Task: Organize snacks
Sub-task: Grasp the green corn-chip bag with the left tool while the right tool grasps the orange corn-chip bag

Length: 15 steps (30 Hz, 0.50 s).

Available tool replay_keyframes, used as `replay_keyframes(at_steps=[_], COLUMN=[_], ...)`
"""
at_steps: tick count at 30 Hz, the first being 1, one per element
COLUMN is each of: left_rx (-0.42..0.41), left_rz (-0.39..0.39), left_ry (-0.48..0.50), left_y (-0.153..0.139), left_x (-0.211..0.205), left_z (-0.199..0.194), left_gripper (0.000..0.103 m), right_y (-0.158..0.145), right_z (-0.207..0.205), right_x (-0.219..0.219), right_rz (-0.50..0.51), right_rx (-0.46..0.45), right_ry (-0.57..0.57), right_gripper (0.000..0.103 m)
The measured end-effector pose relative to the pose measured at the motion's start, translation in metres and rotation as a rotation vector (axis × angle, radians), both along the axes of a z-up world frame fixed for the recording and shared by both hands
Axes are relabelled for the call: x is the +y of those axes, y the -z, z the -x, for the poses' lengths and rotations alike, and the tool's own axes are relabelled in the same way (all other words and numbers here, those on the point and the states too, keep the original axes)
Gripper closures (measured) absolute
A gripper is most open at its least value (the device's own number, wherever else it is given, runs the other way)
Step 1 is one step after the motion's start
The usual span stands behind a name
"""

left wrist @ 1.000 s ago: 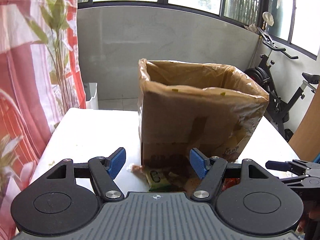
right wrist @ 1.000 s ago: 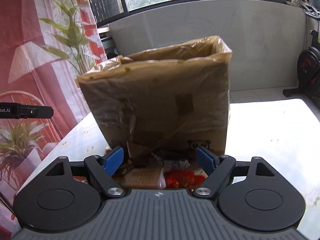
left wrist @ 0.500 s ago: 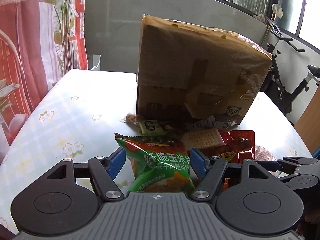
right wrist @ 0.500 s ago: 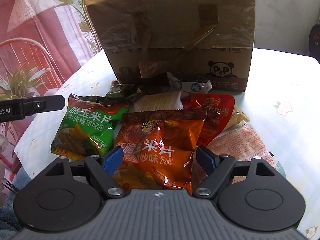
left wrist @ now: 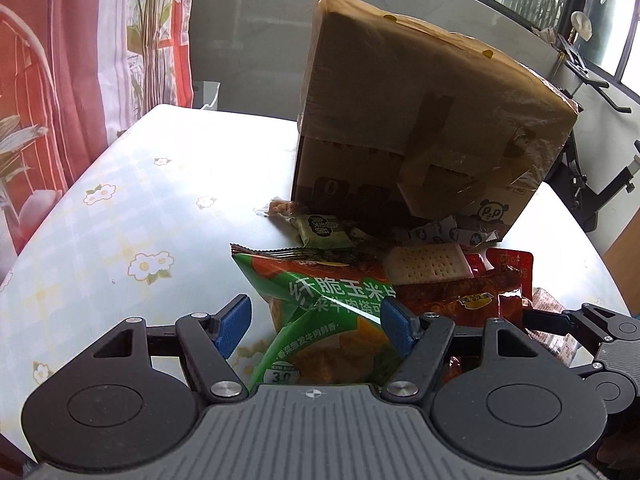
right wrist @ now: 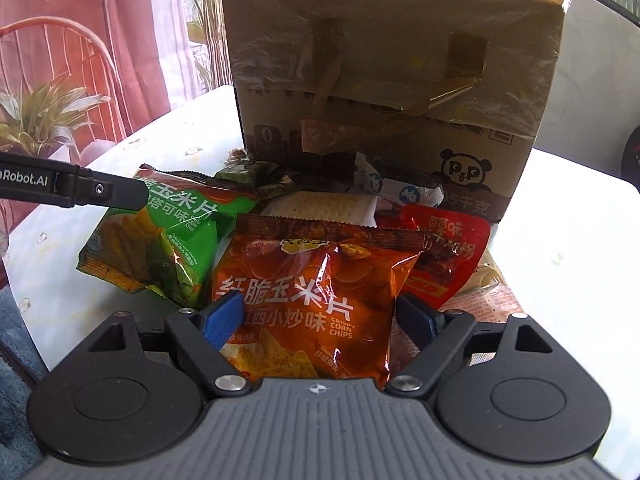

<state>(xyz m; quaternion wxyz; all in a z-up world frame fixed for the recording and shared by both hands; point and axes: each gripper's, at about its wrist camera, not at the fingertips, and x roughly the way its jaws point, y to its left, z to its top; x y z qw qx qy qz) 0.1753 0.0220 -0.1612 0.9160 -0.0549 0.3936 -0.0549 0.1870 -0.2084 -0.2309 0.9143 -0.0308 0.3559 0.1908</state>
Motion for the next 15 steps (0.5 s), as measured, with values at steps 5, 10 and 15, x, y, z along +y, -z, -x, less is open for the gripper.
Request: replay_keyframes(at_steps=[5,10,15], left_rx=[0.024,0.068,0.045], left_rz=[0.031,0.106,0.152], left_ry=[-0.013,-0.022,0.003], left_y=[0.008,0.025,0.030], left_x=[0.002,0.004,0.004], left_z=[-0.010,-0.023,-0.017], left_gripper=[0.024,0.022,0.037], right_y=[0.003,0.004,0.004], right_z=[0.000,0.001,0.001], right_x=[0.000,0.003,0.002], right_rz=[0.011,0.028,0.023], right_rx=[-0.024,-0.035,-0.035], right_ry=[-0.011,-0.018,-0.024], right_gripper=[0.017,0.016,0.016])
